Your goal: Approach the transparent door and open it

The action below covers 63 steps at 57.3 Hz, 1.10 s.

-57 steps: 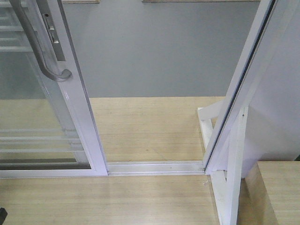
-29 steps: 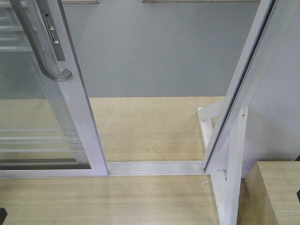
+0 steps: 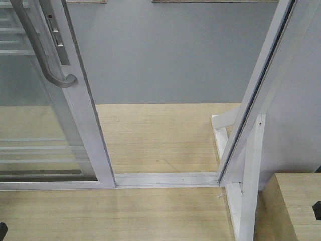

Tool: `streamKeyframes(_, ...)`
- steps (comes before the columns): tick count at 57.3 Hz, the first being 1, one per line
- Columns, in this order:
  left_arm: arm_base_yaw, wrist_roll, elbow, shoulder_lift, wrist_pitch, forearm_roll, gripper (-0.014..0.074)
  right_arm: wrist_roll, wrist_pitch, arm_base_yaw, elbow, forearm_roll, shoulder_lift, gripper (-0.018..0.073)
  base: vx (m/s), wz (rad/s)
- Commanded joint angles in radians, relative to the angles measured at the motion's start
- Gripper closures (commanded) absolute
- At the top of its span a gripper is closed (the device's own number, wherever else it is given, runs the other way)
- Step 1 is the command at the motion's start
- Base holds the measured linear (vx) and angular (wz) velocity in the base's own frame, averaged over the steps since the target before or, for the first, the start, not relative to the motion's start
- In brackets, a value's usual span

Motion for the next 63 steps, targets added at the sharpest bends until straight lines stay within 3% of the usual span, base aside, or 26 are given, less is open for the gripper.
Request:
streamKeyframes(1,-0.004,-0.009,0.029,-0.012,-0.08,-0.006,0.0602,0.002,-0.09,-0.006,0.013,-0.002,-0.014,0.0564,0.0,0.0)
streamKeyframes(63,-0.004,-0.009,0.029,-0.012,-0.08,-0.006,0.0602,0.002,-0.09,-0.006,0.013,-0.002,-0.014,0.0564,0.0,0.0)
